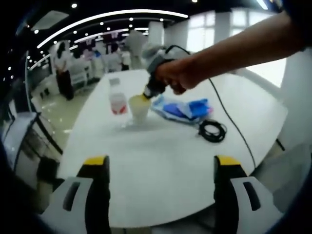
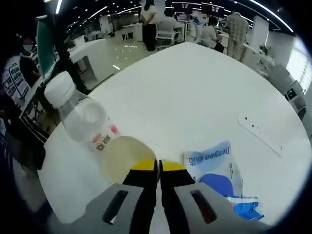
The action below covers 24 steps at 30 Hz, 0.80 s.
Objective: Arrange the tabletop items into an orderly group along one side of the table until the central work area is clear of visible clutter.
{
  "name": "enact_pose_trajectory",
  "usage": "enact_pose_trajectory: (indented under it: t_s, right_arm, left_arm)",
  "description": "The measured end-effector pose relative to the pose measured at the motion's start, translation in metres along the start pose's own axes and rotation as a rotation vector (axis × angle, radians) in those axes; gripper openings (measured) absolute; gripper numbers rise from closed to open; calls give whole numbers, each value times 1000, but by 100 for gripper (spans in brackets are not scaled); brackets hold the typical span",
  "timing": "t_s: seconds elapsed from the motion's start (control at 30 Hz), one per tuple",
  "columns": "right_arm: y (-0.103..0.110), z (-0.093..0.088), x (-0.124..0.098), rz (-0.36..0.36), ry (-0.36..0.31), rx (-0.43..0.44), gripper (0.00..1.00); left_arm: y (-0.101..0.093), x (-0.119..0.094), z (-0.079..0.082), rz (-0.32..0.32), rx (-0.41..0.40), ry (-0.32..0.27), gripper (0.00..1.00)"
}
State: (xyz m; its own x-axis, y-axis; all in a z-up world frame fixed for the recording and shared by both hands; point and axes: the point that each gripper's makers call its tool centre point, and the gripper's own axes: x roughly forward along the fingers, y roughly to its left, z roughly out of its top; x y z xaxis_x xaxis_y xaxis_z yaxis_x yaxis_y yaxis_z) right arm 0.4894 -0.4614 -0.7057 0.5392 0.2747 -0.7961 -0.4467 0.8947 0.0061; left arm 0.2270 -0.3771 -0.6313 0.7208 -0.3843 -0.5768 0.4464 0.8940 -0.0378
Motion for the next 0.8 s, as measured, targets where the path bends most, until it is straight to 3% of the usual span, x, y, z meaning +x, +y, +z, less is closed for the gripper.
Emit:
enact_pose_trajectory:
  t_s: [0.57,0.67,0.8]
  right_arm:
    - [-2,0,-8,10,-12,39,9]
    - [-1,1,-10,25,-13,69,10]
    - [1,1,-13,46,-14,81,13]
  left_arm:
    - [-4,0,2,-21,18,-10,84]
    - [-2,-1,7,-10,26,-35,82]
    - [-2,0,4,-14,20,-22,82]
